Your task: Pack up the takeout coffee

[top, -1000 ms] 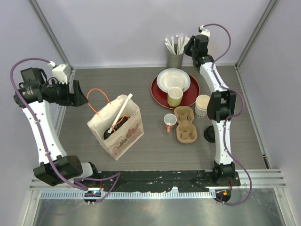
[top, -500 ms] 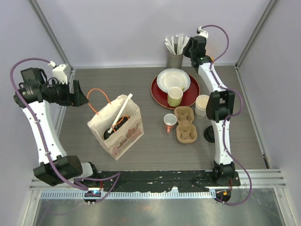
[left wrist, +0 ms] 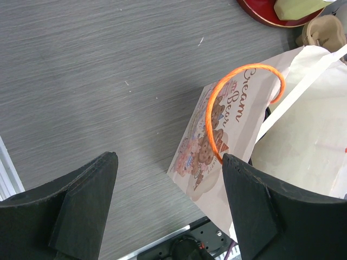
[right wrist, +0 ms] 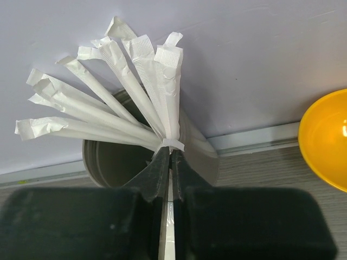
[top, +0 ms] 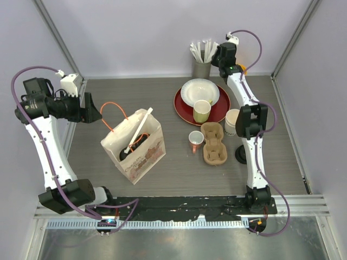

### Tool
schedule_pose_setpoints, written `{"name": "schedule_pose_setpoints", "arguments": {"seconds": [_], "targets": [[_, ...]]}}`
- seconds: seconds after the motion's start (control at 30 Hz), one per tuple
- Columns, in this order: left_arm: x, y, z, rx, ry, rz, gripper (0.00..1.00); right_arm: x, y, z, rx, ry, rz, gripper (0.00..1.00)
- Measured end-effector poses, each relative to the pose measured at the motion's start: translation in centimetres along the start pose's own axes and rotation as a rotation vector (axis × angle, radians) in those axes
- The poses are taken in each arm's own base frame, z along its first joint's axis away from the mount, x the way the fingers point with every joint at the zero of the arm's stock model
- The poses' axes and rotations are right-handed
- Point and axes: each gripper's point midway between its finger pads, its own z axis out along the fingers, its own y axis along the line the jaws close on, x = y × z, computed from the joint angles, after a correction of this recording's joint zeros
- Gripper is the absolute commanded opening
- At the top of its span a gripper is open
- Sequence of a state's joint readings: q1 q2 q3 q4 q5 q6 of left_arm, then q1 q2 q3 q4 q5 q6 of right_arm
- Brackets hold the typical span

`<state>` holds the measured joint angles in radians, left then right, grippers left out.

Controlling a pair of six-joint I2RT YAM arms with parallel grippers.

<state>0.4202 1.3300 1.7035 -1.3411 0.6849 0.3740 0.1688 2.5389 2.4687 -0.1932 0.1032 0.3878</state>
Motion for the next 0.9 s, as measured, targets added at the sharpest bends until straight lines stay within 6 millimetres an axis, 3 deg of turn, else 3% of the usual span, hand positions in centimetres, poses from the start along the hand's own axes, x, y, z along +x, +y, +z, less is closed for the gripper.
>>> {"name": "schedule_pose_setpoints", "arguments": {"seconds": [0.3,0.5,0.9], "targets": [[-0.3,-0.2,-0.2,0.007,-0.010,0.011,0.82,0.1,0.0,-0.1,-0.007,-0.004,-0.013,0.01],[-0.3,-0.3,-0.2,0.009,-0.012,0.013,0.82,-0.4,0.5,-1.6,-0.026,0.010,-0.020,0.01],[-0.4,-0.4,-0.4,0.008,-0.019,0.035,0.82,-6.6,2.6,-5.7,-0.068,-0.080,-0.060,0.01]]}}
